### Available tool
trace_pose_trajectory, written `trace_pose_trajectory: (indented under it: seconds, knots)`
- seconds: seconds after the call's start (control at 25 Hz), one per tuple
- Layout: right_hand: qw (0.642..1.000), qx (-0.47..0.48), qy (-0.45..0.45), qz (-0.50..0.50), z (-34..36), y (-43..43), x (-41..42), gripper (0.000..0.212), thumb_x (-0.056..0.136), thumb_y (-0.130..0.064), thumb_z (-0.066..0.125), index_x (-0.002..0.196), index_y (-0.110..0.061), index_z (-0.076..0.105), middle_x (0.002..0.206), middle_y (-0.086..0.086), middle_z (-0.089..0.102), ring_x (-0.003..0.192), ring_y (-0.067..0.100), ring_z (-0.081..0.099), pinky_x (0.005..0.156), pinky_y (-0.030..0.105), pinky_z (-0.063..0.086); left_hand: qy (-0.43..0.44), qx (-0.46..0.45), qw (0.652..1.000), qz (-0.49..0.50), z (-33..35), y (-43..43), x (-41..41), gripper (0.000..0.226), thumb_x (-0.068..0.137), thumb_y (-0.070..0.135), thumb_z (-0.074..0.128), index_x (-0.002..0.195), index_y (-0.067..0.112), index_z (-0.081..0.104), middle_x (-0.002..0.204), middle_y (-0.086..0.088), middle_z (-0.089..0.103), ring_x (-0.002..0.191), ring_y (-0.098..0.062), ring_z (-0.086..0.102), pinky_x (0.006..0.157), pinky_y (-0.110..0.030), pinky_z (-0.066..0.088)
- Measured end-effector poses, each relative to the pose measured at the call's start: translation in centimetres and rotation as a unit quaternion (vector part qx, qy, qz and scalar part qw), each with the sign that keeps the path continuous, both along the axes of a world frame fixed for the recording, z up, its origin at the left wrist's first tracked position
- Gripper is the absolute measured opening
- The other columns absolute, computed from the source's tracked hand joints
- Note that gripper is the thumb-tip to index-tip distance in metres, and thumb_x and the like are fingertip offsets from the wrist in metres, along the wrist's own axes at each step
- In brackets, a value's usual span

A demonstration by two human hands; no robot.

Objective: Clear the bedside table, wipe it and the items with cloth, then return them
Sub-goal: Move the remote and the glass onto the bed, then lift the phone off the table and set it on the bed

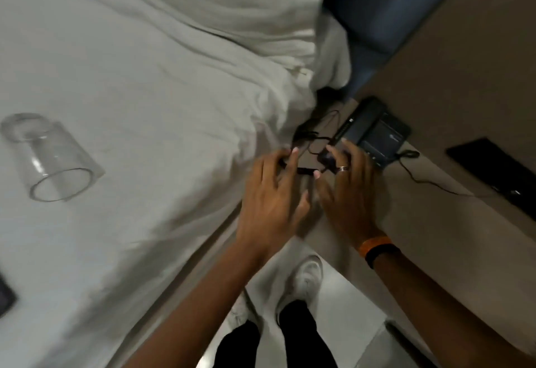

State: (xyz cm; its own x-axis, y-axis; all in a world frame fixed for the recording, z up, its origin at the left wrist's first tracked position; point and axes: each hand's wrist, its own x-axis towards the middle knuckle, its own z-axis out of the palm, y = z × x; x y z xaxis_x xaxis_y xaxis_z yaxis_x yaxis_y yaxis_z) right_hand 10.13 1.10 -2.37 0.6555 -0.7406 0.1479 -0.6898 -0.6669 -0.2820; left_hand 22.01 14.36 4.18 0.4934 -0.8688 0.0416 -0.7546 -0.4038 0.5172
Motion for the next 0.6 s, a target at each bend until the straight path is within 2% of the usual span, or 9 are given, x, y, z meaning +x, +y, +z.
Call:
trace_pose_trajectory:
  seconds: [0.08, 0.12, 0.24, 0.36, 0.48, 0.6]
  knots:
    - [0.998, -0.002, 0.012, -0.065, -1.9, -2.8, -3.7, 0.051, 0.098, -0.043, 0.052, 0.142, -0.020, 0.044, 0.155, 0.011, 0.039, 0.138, 0.031, 0.040, 0.107, 0.044, 0.038, 0.029, 0.057, 0.997, -0.050, -1.8, -4.6, -0.9, 0.077, 0.094, 0.055, 0.042, 0.158, 0.016, 0.027, 0.155, -0.013, 0.033, 0.140, -0.028, 0.034, 0.116, -0.043, 0.036]
    - [0.994, 0.000, 0.036, -0.106, -2.9, -4.1, -5.5, 0.052, 0.100, -0.045, 0.048, 0.145, -0.019, 0.042, 0.155, 0.011, 0.038, 0.138, 0.031, 0.041, 0.104, 0.044, 0.039, 0.043, 0.075, 0.993, -0.075, -2.9, -7.0, -1.3, 0.079, 0.093, 0.055, 0.046, 0.159, 0.016, 0.025, 0.157, -0.014, 0.030, 0.142, -0.029, 0.032, 0.117, -0.044, 0.034]
    - [0.972, 0.005, 0.124, -0.199, -6.0, -6.8, -10.4, 0.055, 0.104, -0.049, 0.035, 0.148, -0.015, 0.035, 0.154, 0.011, 0.039, 0.135, 0.032, 0.045, 0.095, 0.045, 0.042, 0.038, 0.091, 0.984, -0.146, -6.1, -13.4, -1.6, 0.079, 0.091, 0.045, 0.060, 0.156, 0.010, 0.032, 0.152, -0.023, 0.037, 0.136, -0.041, 0.040, 0.111, -0.051, 0.040]
    - [0.956, 0.030, 0.157, -0.244, -8.5, -8.0, -13.3, 0.059, 0.105, -0.049, 0.032, 0.149, -0.011, 0.036, 0.156, 0.014, 0.041, 0.138, 0.035, 0.045, 0.097, 0.049, 0.043, 0.011, 0.101, 0.979, -0.179, -9.1, -18.3, -1.0, 0.084, 0.087, 0.049, 0.057, 0.156, 0.009, 0.031, 0.151, -0.026, 0.037, 0.134, -0.045, 0.042, 0.111, -0.053, 0.040]
    - [0.958, 0.066, 0.132, -0.247, -9.2, -9.0, -12.6, 0.057, 0.105, -0.045, 0.029, 0.150, -0.011, 0.041, 0.155, 0.012, 0.044, 0.137, 0.033, 0.046, 0.100, 0.046, 0.040, 0.084, 0.138, 0.972, -0.173, -11.6, -20.7, -0.1, 0.090, 0.090, 0.050, 0.063, 0.161, 0.025, 0.014, 0.161, -0.017, 0.024, 0.142, -0.038, 0.037, 0.117, -0.049, 0.036]
    - [0.960, 0.165, -0.001, -0.224, -9.1, -10.5, -9.7, 0.054, 0.106, -0.035, 0.035, 0.152, -0.006, 0.038, 0.153, 0.013, 0.047, 0.136, 0.032, 0.045, 0.113, 0.042, 0.033, 0.142, 0.135, 0.970, -0.143, -13.2, -21.6, -0.1, 0.091, 0.091, 0.044, 0.066, 0.159, 0.042, 0.005, 0.163, -0.011, 0.026, 0.144, -0.035, 0.038, 0.116, -0.046, 0.037]
